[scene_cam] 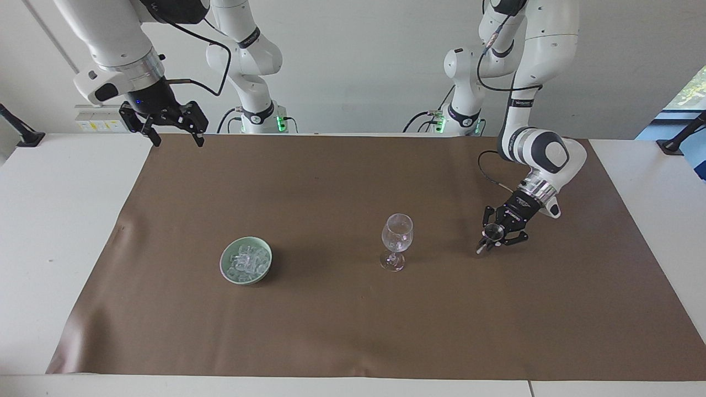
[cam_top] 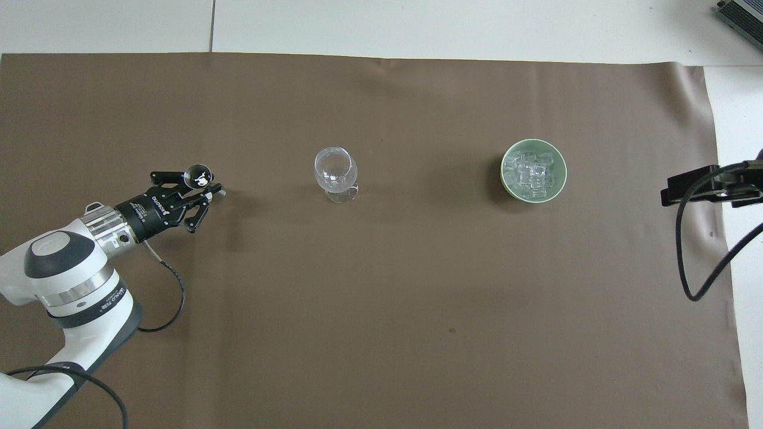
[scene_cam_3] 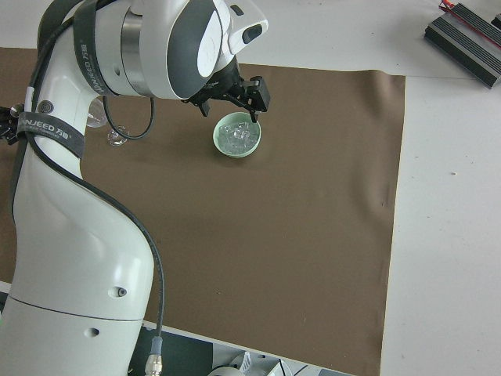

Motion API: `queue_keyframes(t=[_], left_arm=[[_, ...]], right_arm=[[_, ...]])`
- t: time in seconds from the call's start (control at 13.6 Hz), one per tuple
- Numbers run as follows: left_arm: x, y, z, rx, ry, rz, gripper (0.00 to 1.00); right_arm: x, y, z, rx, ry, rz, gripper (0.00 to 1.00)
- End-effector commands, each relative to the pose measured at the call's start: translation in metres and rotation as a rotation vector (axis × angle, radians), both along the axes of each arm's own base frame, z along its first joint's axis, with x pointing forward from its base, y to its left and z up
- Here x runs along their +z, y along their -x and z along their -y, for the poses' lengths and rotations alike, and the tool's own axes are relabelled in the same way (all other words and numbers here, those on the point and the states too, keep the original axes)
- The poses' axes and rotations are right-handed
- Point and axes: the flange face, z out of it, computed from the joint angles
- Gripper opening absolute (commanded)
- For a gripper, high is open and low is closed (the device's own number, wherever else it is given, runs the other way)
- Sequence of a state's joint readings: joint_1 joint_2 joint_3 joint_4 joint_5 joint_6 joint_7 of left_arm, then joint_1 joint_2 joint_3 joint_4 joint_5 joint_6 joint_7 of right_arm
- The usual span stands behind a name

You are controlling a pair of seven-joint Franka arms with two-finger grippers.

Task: Pour wine and add ice with both arms
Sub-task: 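Lift the silver cup with the left gripper toward the clear glass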

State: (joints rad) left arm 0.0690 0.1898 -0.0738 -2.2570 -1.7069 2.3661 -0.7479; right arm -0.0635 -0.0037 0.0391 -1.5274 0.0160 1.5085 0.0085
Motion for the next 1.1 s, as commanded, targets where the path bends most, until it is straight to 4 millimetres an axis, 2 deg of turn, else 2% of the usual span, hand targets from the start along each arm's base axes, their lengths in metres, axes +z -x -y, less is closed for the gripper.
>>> queue_keyframes(t=[0.0, 0.44, 0.51, 1.03], left_arm=[[0.017, 0.0, 0.003, 0.022, 0.001, 0.003, 0.0], [0.037, 0.002, 0.005, 0.022, 0.005, 0.015, 0.0], [0.041, 0.002, 0.011, -0.003, -0.006, 0.006, 0.0], [0.065, 0.002, 0.018, -0.013, 0.0, -0.031, 0.0]], right_arm=[[0.0, 0.005, 0.001, 0.001, -0.008, 0.0, 1.0], [0.0, 0.005, 0.001, 0.001, -0.008, 0.0, 1.0], [0.0, 0.005, 0.001, 0.001, -0.008, 0.0, 1.0], [0.0, 0.005, 0.001, 0.001, -0.008, 0.0, 1.0]])
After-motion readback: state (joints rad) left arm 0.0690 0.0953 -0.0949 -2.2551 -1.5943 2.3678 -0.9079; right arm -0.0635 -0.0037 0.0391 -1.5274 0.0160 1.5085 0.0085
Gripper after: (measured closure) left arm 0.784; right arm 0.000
